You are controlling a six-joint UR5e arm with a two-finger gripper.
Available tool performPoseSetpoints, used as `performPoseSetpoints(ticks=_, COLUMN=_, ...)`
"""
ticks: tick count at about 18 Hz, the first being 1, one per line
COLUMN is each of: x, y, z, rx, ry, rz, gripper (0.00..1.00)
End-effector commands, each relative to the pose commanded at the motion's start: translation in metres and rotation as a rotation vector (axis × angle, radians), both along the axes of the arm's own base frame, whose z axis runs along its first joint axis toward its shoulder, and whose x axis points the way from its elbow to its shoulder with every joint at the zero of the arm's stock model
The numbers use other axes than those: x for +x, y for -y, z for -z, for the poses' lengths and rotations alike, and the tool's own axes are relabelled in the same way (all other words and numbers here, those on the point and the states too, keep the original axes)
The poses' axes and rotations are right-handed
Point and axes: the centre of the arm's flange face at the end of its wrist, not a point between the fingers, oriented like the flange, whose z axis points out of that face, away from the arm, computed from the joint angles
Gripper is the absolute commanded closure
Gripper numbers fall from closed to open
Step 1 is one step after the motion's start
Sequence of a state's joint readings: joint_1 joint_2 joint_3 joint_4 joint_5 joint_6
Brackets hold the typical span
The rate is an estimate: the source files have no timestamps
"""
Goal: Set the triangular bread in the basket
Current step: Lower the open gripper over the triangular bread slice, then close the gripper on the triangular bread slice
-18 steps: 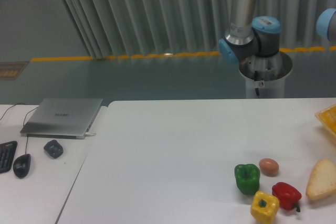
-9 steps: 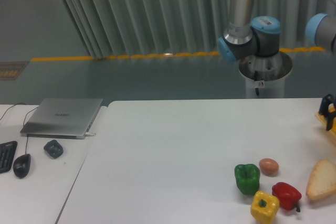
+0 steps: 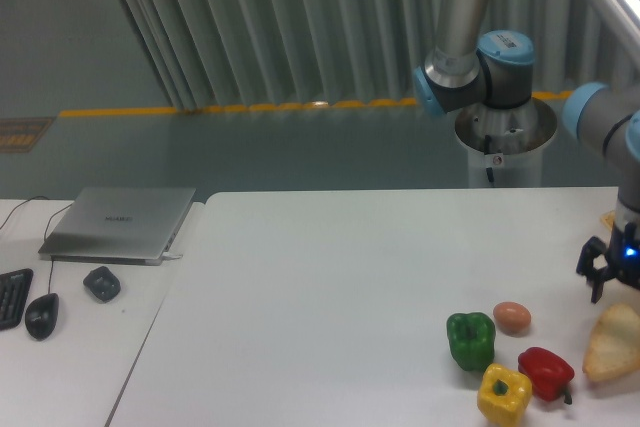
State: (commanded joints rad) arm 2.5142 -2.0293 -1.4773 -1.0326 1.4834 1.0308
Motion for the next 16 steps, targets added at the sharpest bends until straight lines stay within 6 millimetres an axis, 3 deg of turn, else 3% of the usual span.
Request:
performPoseSetpoints(ticks=3, x=0.000, y=-0.018, z=0.009, rx=0.014, ry=-0.018, rz=0.019, gripper=0.00)
performPoseSetpoints(ticks=16, x=0.004, y=-0.021, z=0.037, rx=-0.017, ry=0.016, rz=0.024, gripper=0.00)
